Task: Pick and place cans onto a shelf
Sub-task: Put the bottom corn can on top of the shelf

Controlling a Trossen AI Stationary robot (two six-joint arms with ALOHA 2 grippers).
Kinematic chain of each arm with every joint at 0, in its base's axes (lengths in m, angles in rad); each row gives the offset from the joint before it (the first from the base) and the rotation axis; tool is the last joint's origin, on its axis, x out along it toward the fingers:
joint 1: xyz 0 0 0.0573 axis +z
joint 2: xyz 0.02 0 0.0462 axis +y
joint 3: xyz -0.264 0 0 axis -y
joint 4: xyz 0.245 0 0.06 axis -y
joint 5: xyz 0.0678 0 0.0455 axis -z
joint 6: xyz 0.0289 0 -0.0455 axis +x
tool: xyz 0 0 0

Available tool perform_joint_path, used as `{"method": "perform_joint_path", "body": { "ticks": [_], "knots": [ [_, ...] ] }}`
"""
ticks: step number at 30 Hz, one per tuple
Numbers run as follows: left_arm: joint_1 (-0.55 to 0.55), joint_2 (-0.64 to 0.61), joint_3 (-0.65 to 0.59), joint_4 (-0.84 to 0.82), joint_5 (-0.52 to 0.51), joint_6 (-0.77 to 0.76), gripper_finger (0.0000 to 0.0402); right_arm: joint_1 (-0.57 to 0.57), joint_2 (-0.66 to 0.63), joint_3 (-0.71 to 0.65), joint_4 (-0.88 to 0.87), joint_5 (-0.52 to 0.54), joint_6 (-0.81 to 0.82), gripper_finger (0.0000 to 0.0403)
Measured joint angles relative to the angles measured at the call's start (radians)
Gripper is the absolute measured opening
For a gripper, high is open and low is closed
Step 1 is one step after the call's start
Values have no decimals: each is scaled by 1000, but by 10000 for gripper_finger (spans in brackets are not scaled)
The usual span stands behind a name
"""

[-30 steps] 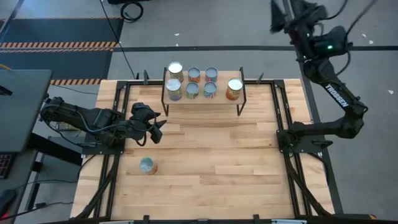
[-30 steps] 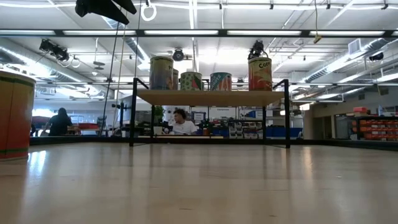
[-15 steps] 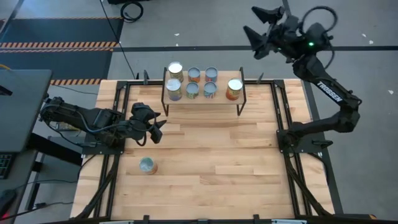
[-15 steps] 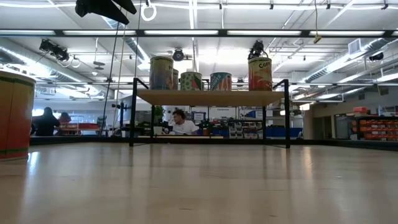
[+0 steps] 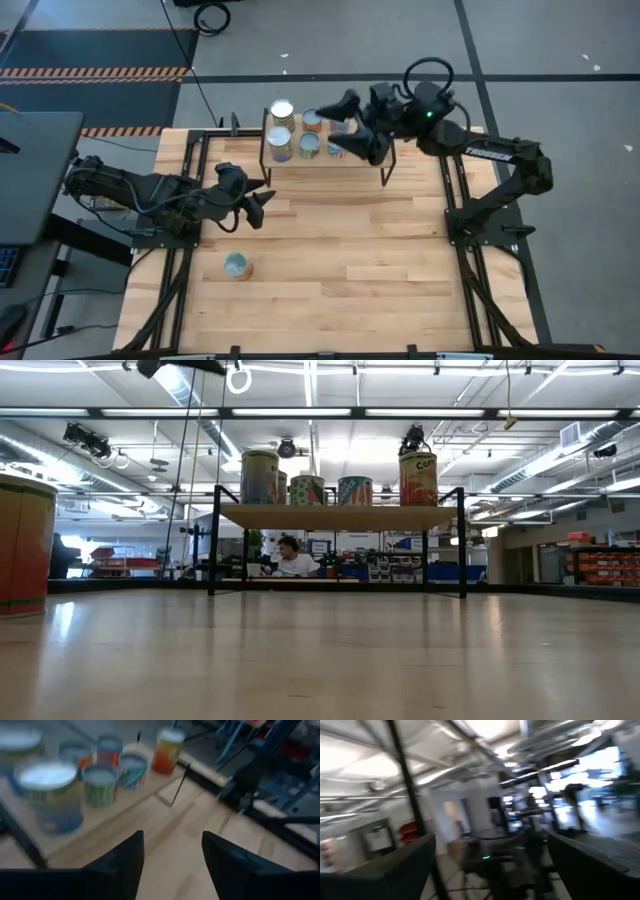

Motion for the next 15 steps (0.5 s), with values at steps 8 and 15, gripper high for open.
{"method": "perform_joint_path", "body": {
  "ticks": [8,15],
  "knots": [
    [2,0,52,28,134,161,204,-11,5,0,-21,-310,20,390],
    [-161,24,97,-281,429,-163,201,19,-1,1,-213,-295,26,390]
  ]
}}
